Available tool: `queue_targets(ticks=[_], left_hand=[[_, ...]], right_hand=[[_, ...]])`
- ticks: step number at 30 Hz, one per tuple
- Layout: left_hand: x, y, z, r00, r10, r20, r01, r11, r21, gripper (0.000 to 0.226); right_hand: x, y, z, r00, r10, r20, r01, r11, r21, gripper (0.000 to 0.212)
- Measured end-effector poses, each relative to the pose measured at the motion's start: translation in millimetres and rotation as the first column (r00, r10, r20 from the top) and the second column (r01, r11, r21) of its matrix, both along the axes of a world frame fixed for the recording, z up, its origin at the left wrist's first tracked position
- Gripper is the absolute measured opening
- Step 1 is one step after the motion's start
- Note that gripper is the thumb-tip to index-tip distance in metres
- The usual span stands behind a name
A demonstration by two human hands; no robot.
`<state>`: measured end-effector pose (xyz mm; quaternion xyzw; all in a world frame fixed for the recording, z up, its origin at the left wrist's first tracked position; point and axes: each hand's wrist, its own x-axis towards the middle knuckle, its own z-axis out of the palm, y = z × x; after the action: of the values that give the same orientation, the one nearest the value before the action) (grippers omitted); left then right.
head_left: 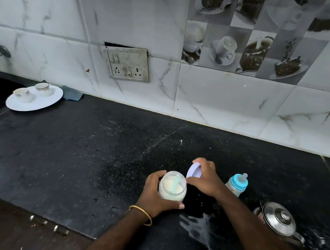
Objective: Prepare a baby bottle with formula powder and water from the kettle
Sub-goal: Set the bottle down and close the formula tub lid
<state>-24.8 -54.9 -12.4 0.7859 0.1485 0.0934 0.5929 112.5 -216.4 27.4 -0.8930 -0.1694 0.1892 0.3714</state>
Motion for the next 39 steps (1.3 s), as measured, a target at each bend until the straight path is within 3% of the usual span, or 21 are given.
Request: queue_targets(ticks=[4,7,10,18,23,27,32,36,39], left_hand=[[12,1,1,1.0,0.011,0.004,-0.011,0.999,0.041,0.084],[20,2,-2,1.0,-0.001,-0.02,0.001,1.0,0.016,0.083],[26,0,1,0.999,-0.027,-0.038,0.026,0.999,-0.028,0.08],[40,11,8,0.986,-0.152,-0.06,0.148,0.986,-0.071,0.08],[45,16,7,0.98,-0.187,-0.074,0.183,0.981,-0.057,0.079],[47,19,6,0.974,-0.213,-0.083,0.211,0.977,-0.026,0.083],[46,19,1,0.975,-0.212,-0.071,0.211,0.977,-0.029,0.087],[46,20,-2,0.976,-0.207,-0.064,0.206,0.978,-0.022,0.084],[47,21,-3,0.975,-0.214,-0.052,0.213,0.977,-0.019,0.085]], right_hand=[[-5,-9,8,0.968,-0.25,-0.031,0.251,0.941,0.226,0.046],[-15,-14,18,0.949,-0.277,-0.148,0.314,0.858,0.407,0.037],[-24,-16,19,0.974,-0.199,-0.107,0.226,0.866,0.446,0.033],[-36,-19,-4,0.972,0.016,0.235,-0.106,0.92,0.376,0.038],[-33,-14,1,0.959,0.123,0.255,-0.179,0.961,0.213,0.052],[-27,-5,30,0.908,0.342,0.241,-0.315,0.938,-0.143,0.087],[-16,22,69,0.729,0.668,0.15,-0.495,0.666,-0.558,0.075],[-13,38,83,0.628,0.775,0.065,-0.548,0.5,-0.671,0.074],[-17,47,89,0.64,0.766,0.063,-0.46,0.447,-0.767,0.064]])
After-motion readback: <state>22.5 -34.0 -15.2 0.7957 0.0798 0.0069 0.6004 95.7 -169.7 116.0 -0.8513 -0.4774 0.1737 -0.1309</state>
